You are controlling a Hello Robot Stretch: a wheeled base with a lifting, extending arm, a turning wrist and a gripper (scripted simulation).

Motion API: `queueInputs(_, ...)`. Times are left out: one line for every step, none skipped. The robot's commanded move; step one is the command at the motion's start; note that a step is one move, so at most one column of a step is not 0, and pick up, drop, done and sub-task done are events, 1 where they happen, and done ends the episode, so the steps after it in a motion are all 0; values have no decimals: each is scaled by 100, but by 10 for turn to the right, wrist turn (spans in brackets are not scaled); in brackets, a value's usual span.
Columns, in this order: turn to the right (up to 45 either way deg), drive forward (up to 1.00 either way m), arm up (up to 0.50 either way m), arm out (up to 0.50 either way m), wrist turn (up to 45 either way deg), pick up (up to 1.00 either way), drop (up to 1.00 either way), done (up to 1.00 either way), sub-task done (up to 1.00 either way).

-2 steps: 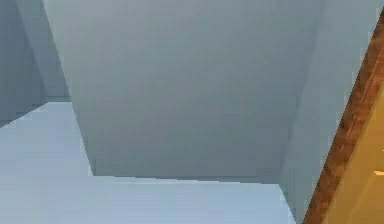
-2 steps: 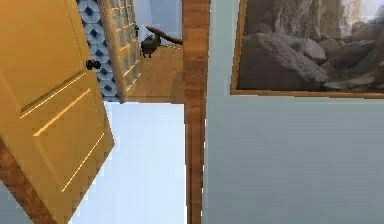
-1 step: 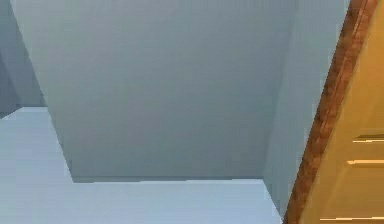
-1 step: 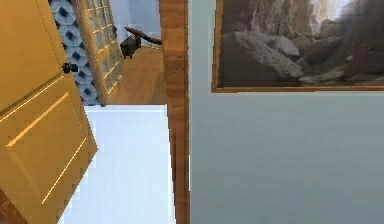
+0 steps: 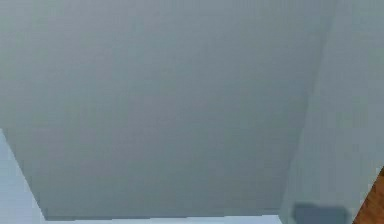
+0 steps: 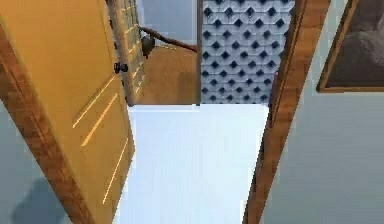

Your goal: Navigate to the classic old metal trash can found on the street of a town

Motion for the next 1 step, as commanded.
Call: queueInputs(450, 0, 0, 0, 0, 0, 0, 0, 0)
